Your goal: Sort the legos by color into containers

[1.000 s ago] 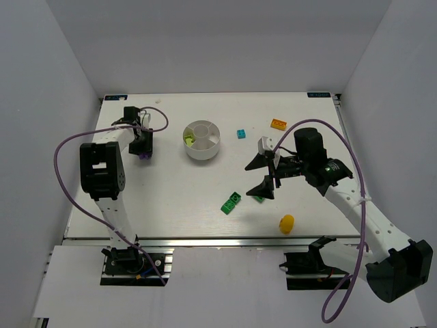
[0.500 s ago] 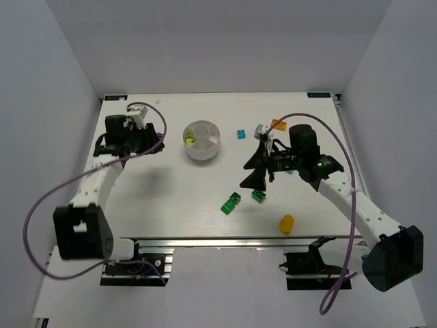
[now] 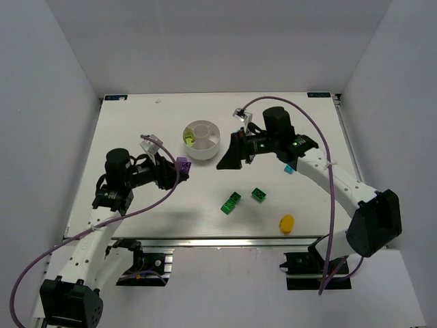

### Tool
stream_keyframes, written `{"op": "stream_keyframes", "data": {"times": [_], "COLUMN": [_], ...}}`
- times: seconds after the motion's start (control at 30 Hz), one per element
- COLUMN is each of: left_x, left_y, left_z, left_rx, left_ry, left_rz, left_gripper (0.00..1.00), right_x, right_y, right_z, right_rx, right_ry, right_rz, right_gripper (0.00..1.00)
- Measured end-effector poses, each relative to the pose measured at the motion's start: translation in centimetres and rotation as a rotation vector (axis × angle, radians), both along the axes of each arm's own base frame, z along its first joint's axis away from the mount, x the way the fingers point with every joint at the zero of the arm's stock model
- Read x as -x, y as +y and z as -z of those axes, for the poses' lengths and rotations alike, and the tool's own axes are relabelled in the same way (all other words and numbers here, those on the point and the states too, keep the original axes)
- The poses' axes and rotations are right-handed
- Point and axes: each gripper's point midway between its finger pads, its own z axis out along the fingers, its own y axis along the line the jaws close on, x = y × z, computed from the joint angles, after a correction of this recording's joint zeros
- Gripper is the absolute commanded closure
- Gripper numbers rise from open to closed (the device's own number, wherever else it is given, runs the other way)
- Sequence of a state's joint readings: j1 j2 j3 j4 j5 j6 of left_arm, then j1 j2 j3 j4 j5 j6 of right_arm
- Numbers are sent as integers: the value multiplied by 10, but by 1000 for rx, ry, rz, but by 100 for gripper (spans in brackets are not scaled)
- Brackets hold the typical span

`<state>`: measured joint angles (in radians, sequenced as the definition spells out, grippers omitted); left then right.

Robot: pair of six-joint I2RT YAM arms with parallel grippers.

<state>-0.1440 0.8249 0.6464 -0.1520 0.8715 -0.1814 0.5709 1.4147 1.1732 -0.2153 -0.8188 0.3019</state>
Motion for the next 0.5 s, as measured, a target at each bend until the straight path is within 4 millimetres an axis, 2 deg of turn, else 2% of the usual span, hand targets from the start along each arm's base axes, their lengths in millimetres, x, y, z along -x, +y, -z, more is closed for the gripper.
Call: {"op": "stream_keyframes", "data": {"times": [0.2,0.37,0.5], "left_x": [4,-3,-11], "left_y": [-12,-15,-9], "left_z": [16,34,41], "left_rx": [-55,-146,-216], "left_ry": [0,-9,-30], "left_rz": [32,-5,-64], "left_gripper": [60,59,60], "right_x": [-13,-11,-15], "right_y": [43,68,81], "right_z": [-20,-14,-1], "right_rx": [28,82,136], "right_ry": [32,75,82], "right_rz": [60,97,131], "right_gripper": [11,11,11]}}
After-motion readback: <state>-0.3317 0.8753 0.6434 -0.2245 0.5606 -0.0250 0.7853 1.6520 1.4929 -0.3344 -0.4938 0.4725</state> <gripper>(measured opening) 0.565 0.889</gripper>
